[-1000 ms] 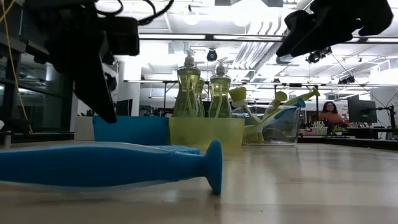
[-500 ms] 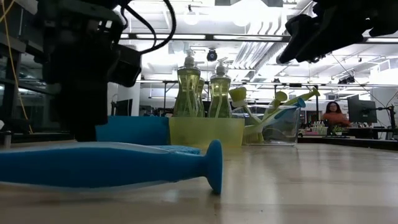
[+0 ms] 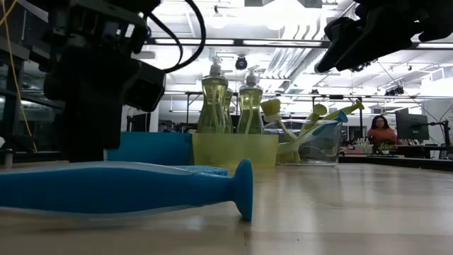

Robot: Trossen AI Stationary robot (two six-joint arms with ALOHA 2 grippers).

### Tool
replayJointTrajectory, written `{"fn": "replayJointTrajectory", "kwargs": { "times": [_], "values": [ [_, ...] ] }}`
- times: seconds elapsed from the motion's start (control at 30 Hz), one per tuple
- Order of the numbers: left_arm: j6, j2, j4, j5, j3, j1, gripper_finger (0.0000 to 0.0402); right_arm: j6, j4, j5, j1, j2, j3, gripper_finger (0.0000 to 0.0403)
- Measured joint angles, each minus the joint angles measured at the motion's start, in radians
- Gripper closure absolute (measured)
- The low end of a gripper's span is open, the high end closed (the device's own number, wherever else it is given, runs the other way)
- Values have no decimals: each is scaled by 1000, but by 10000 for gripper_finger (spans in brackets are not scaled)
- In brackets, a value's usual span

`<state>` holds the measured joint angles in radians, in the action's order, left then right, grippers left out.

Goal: Pick & Place Kitchen Sink Supplies
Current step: Put the blue sponge into the blue bin

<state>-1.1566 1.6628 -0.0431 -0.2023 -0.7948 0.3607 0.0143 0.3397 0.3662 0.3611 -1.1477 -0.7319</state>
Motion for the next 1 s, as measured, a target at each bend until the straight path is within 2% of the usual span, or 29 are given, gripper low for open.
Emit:
{"fn": "replayJointTrajectory", "kwargs": {
  "times": [0.3, 0.4, 0.77, 1.0],
  "values": [
    [27, 56, -20, -52, -59, -1, 134, -25, 8, -2, 0, 0, 0, 179],
    [26, 57, -20, -52, -61, -1, 148, -44, 17, -3, 0, 0, 0, 179],
    [26, 61, -56, -40, -61, -1, 283, -45, 23, -9, 0, 0, 1, 179],
    [44, 62, -58, -47, -61, 1, 347, -45, 23, -10, 0, 0, 1, 179]
  ]
}}
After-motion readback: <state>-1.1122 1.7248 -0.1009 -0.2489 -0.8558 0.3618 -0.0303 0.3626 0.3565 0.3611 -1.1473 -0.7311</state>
